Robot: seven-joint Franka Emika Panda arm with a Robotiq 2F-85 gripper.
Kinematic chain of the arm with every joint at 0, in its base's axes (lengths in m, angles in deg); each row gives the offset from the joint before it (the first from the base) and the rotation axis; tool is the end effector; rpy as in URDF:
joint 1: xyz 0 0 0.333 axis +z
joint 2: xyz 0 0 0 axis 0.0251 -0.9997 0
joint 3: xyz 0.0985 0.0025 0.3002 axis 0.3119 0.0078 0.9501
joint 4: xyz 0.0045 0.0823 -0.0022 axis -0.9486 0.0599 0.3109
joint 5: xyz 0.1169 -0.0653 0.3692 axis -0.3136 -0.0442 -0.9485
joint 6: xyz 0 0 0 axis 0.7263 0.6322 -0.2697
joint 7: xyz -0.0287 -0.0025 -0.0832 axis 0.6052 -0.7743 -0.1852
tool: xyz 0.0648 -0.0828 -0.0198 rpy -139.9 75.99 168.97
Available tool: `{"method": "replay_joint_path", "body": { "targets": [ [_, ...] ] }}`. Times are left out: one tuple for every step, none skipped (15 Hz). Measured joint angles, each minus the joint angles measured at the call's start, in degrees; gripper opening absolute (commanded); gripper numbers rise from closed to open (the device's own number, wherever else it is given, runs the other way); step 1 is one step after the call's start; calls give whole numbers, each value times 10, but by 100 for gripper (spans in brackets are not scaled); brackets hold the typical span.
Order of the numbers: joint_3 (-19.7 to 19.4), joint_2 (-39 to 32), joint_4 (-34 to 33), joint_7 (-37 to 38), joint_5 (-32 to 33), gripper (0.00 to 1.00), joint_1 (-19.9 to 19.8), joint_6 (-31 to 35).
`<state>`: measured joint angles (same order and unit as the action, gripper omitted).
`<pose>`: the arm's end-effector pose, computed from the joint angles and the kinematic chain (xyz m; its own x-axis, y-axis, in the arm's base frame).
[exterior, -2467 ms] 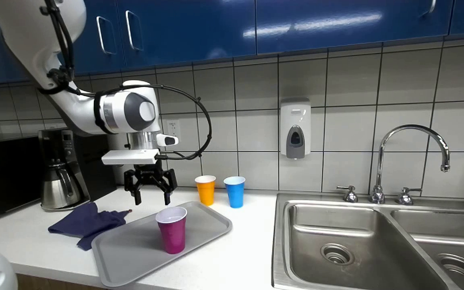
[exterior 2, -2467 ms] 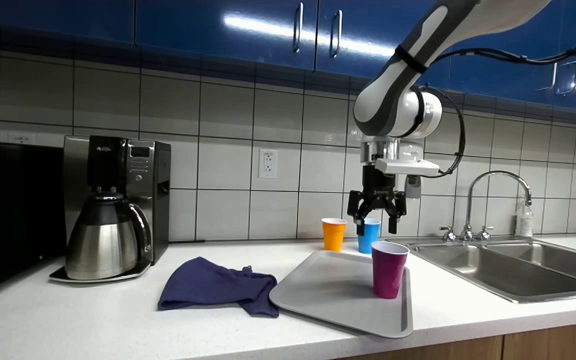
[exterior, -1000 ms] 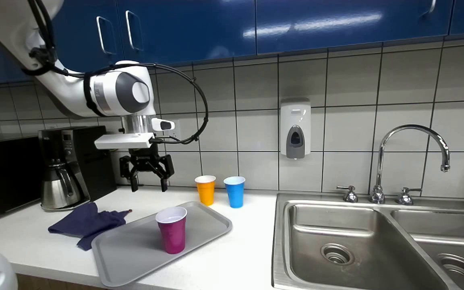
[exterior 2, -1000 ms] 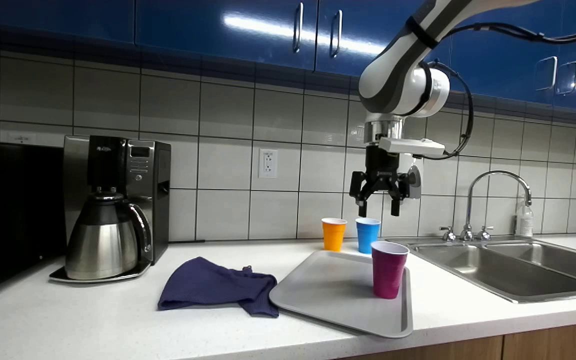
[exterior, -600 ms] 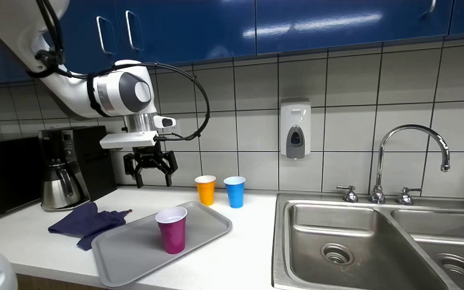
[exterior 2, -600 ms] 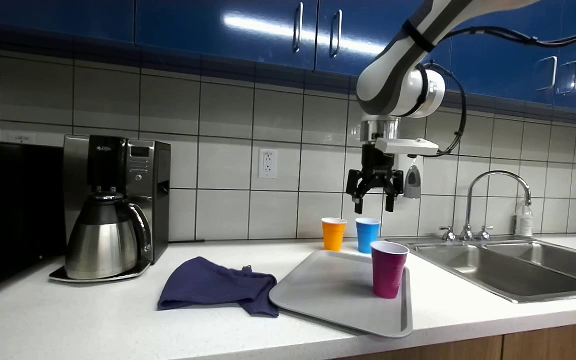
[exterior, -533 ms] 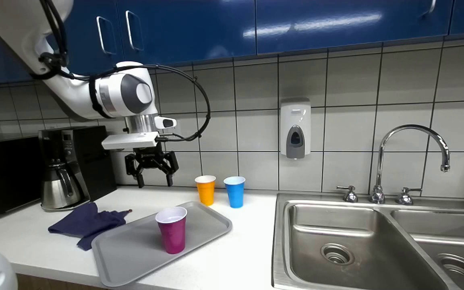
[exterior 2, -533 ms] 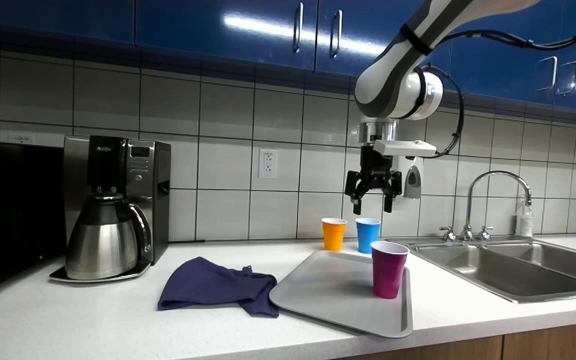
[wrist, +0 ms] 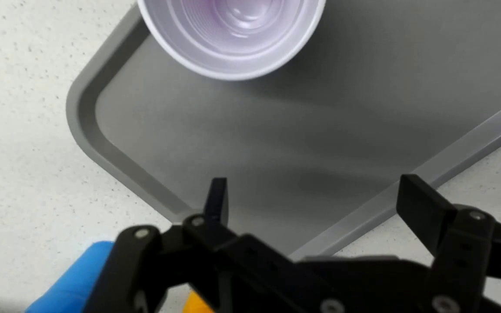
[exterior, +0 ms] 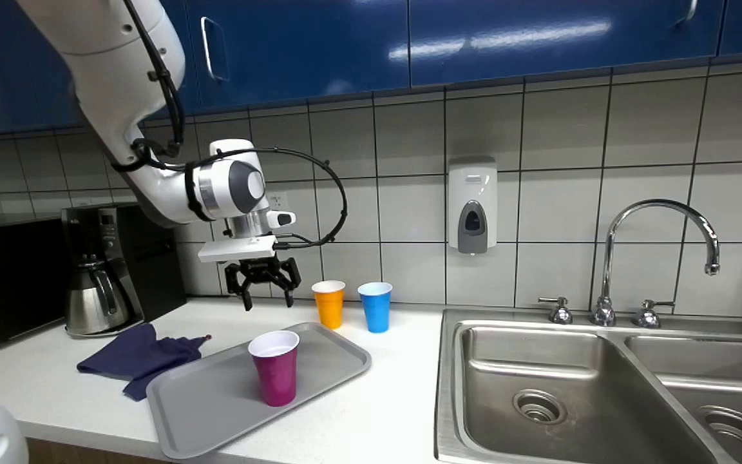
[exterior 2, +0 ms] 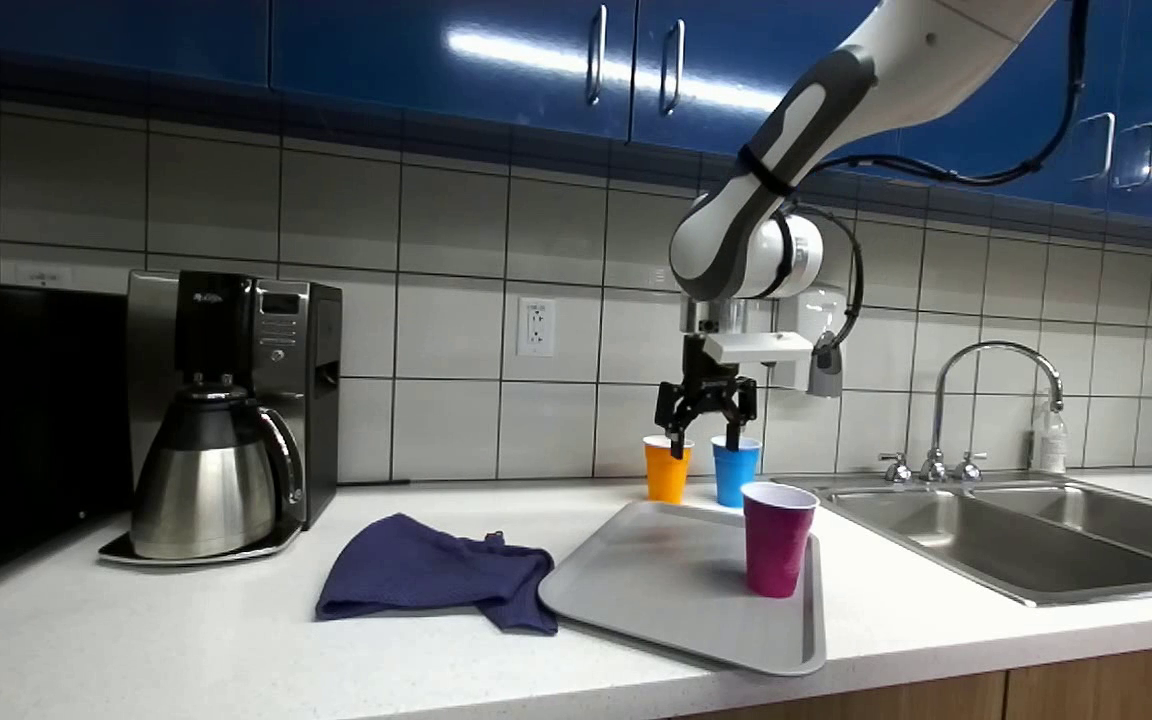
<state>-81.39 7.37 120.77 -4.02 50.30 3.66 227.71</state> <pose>0.5656 0.0874 0.3241 0.9750 0.2025 0.0913 0.1957 -0.9775 0.0791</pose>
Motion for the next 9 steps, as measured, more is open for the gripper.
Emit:
{"method": "replay_joint_path", "body": {
  "targets": [
    [0,-19,-17,0,2,100,0,3],
    [0,-37,-34,0,3,100,0,5],
    [-1,-53,-51,0,3,100,1,5],
    [-1,-68,-67,0,3,100,1,5],
    [-2,-82,-83,0,3,100,3,5],
    [-2,-95,-97,0,3,100,4,5],
    [-4,-108,-113,0,3,100,6,5],
    [-6,-119,-127,0,3,100,9,5],
    [-7,-129,-141,0,3,100,11,5]
  ]
}}
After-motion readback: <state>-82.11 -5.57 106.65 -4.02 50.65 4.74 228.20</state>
